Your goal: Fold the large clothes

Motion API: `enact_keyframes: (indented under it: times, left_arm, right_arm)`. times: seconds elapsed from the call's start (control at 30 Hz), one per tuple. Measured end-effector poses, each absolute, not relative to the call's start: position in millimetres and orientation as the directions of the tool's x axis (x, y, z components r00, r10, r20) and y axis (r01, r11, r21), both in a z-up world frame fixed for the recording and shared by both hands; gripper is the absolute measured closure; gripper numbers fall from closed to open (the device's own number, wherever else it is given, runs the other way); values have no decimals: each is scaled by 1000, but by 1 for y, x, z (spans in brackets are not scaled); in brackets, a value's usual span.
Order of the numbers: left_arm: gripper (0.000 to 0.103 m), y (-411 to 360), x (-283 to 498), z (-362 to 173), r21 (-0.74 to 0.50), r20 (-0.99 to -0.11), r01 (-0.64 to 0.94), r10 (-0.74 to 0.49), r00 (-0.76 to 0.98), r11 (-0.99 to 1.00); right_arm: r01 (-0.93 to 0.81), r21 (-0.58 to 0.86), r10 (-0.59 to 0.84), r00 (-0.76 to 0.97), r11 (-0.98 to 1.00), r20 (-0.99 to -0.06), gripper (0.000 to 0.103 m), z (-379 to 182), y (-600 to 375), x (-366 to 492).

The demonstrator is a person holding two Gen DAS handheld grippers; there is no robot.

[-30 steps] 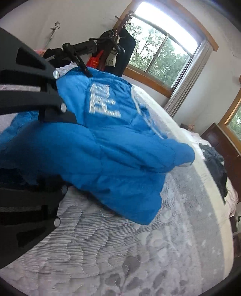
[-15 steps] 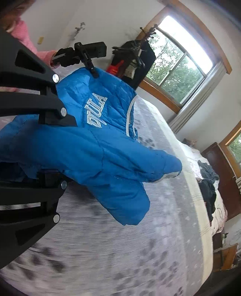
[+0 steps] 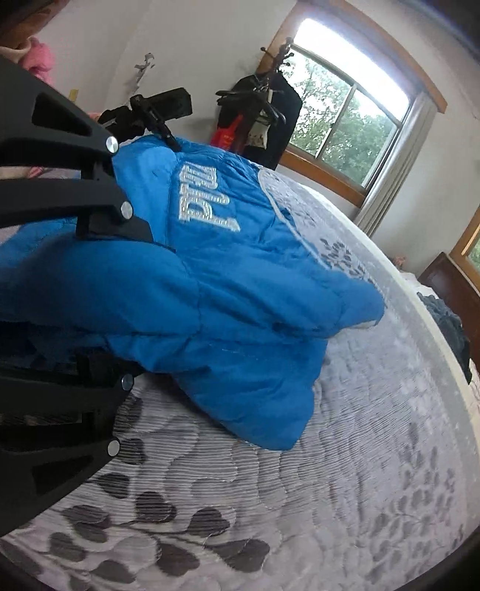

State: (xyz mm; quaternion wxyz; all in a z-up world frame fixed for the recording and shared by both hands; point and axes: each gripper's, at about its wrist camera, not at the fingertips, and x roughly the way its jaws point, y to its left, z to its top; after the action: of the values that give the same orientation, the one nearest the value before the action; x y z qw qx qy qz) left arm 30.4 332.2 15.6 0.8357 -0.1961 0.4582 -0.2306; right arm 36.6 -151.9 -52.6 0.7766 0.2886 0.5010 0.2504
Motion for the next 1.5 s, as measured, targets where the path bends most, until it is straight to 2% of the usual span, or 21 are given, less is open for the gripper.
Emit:
enact_keyframes:
  times: [0.1,0.2,0.23,0.37,0.47,0.63,0.7,0.87,0.93,0.97,1.0,1.1,1.37,1.47,1.5]
  left_arm:
    - [52,334,33,10,-549,-676,193,-568,470,813]
    - [49,341,31,14,-559,-681,171,-567,463,811]
    - [49,344,27,17,-552,-683,166,-558,472,817]
    - [49,363,7,53,-450,-677,147,-443,587,881]
    - [48,367,4,78,-374,-661,158,-382,646,914]
    - [48,327,20,103,-363,-640,267,-447,625,893]
    - [48,305,33,103,-342,-648,308,-460,607,888]
    - [48,269,56,87,-324,-691,347,-471,549,880]
    - [48,263,61,79,-316,-708,345,-462,534,884]
    - [48,260,67,72,-309,-724,337,-450,523,889]
    - [48,261,71,67,-306,-732,329,-441,518,894]
    - [48,262,87,54,-283,-755,298,-403,517,912]
    - [48,260,109,35,-273,-773,266,-376,512,924]
    - [48,257,107,38,-252,-774,259,-355,524,932]
    - [48,256,105,40,-242,-776,254,-344,528,936]
  right_arm:
    - [-90,712,688,368,696,-625,58,-58,-152,37]
    - [-94,680,656,388,727,-647,44,-54,-155,31]
    - [-96,663,639,401,742,-657,44,-49,-156,28]
    - [-68,568,523,489,820,-698,34,-22,-172,10]
    - [-77,486,444,546,871,-710,34,8,-172,2]
    - [-146,382,395,559,913,-729,30,37,-142,26]
    - [-162,375,400,538,913,-742,27,35,-133,47]
    - [-118,320,336,483,940,-809,27,13,-122,95]
    - [-112,339,351,458,934,-816,37,2,-122,109]
    - [-114,361,373,446,926,-814,55,-2,-122,114]
    - [-114,396,405,430,911,-807,65,-7,-122,121]
    - [-101,397,399,432,912,-809,76,-11,-125,130]
    - [-38,470,448,384,882,-808,77,-38,-139,144]
    - [-49,461,441,398,886,-804,73,-34,-141,138]
    - [-52,449,430,406,892,-807,67,-31,-141,136]
